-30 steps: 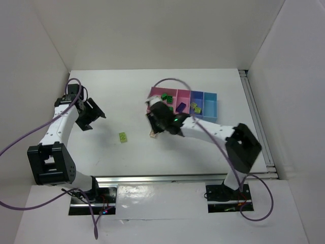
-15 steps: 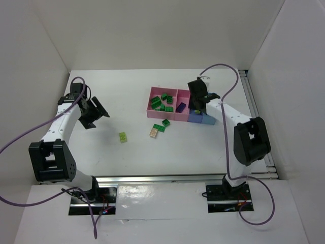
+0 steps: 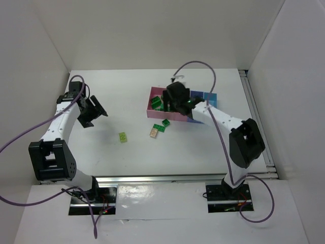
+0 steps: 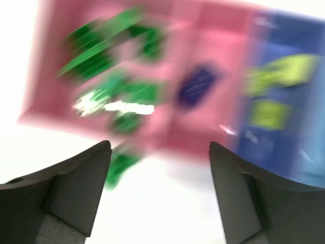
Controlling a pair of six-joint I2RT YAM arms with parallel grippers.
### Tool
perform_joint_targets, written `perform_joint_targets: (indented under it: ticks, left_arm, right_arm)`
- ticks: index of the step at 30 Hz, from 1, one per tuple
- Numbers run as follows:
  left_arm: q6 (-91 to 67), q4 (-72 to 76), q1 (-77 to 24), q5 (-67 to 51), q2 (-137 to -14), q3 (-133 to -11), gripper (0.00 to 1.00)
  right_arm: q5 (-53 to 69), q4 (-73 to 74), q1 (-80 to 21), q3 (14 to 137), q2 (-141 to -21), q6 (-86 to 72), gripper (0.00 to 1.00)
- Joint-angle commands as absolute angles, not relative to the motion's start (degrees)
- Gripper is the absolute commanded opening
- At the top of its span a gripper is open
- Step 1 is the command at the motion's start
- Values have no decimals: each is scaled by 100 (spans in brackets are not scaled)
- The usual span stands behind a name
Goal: Sort the legos into containers by color
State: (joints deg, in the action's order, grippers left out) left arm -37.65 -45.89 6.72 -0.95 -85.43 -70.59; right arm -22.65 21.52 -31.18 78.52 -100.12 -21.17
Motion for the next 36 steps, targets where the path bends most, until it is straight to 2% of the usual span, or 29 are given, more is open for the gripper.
perform_joint_targets:
  ticks: [1, 5, 8, 14, 21, 24, 27, 28, 31, 32, 33, 36]
  left_arm:
    - [-3683, -4772, 861, 227, -8604, -7338, 84]
    - [-3761, -4939, 1124, 728, -8552, -7400, 86]
    - [-3814, -5009, 1274, 852, -8438, -7453, 87]
    - [-3876, -5010, 1450, 923, -8245, -7339, 89]
    - [-3823, -4957, 1512, 756, -8297, -7216, 89]
    - [-3771, -4904, 1512, 703, -8297, -7164, 89]
    - [-3771, -4904, 1564, 703, -8350, -7163, 89]
    - [-3718, -4904, 1564, 703, -8350, -7163, 89]
    - [-3718, -4904, 1564, 703, -8350, -7163, 89]
    - [-3718, -4904, 1564, 703, -8350, -7163, 89]
    - [-3718, -4852, 1564, 703, -8350, -7163, 89]
    - [-3718, -4852, 1564, 650, -8350, -7163, 89]
  right_arm:
    - [-1575, 1731, -4111, 7594, -9510, -1565, 86]
    - [-724, 1723, -5157, 8172, -10281, -1503, 94]
    - [-493, 1845, -5632, 8866, -11028, -1450, 95]
    - [-97, 1959, -5968, 10235, -12444, -1380, 96]
    - [-728, 2785, -6204, 11556, -13604, -1512, 96]
    - [-1044, 2918, -6257, 11821, -13860, -1564, 92]
    - [-1273, 2918, -6311, 11874, -13913, -1625, 82]
    - [-1274, 2918, -6311, 11822, -13913, -1626, 69]
    - [-1589, 2918, -6311, 11664, -13729, -1679, 46]
    - [-1678, 2918, -6311, 11611, -13668, -1679, 33]
    - [-1783, 2918, -6311, 11497, -13502, -1731, 29]
    - [-2056, 2979, -6249, 11234, -12888, -1784, 28]
